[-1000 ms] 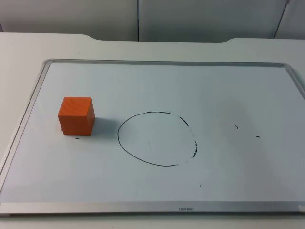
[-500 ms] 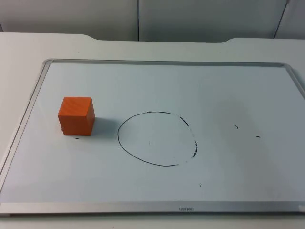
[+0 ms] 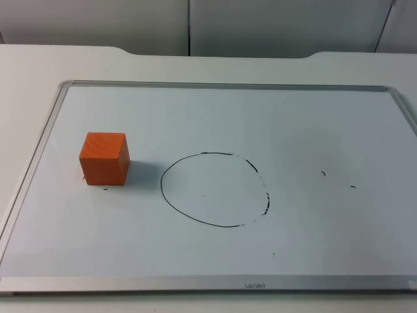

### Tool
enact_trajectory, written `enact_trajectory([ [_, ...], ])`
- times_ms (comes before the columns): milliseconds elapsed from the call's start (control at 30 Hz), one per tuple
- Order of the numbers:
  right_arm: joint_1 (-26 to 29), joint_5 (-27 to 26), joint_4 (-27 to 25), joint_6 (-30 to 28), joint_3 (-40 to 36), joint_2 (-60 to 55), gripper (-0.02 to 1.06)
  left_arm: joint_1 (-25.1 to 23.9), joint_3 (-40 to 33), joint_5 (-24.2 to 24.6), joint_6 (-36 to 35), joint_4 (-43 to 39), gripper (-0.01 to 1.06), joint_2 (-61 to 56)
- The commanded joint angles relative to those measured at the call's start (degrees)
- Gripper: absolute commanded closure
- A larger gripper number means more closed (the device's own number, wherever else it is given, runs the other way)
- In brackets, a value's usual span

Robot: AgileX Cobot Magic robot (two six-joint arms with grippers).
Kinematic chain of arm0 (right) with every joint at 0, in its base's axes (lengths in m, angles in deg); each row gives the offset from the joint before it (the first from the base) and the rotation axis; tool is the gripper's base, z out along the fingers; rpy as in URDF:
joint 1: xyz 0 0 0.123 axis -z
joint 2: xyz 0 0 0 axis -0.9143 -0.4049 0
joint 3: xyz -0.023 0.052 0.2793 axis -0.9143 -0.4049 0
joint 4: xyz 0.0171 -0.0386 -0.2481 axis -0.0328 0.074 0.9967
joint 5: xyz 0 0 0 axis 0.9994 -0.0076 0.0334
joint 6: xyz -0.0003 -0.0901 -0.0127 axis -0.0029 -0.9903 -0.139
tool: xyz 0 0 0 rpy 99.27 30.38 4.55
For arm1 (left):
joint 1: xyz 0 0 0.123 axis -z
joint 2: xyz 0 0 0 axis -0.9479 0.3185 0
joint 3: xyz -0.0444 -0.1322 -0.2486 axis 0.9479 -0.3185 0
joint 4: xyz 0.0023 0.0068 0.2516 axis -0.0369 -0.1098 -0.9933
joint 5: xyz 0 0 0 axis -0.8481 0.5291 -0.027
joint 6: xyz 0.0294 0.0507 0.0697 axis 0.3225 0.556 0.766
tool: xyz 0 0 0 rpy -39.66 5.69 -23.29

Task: Pick up one cube with the left hand and another cube with the right hand. First place the cube in the right hand at the target position, then stack the cube in the left hand on top.

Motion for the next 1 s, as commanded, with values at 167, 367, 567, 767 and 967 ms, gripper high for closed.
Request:
enact_trajectory([
  [167,0.0,-1.2,0.1,-0.4,-0.1,0.5,1.05,7.4,0.6,-8.9,-12.8,-9.2,0.01,8.2],
  [367,0.0,-1.2,0.1,-0.9,-0.1,0.5,1.05,10.1,0.7,-13.1,-16.3,-10.3,0.01,13.0],
  [567,0.0,-1.2,0.1,-1.5,-0.1,0.5,1.05,11.2,0.7,-14.6,-21.3,-13.6,0.01,20.3],
  [767,0.0,-1.2,0.1,-1.5,-0.1,0.5,1.05,11.2,1.0,-15.8,-24.5,-14.9,0.01,26.5],
  [967,0.0,-1.2,0.1,-1.5,-0.1,0.5,1.05,12.4,4.0,-15.1,-30.6,-19.4,0.01,30.9],
])
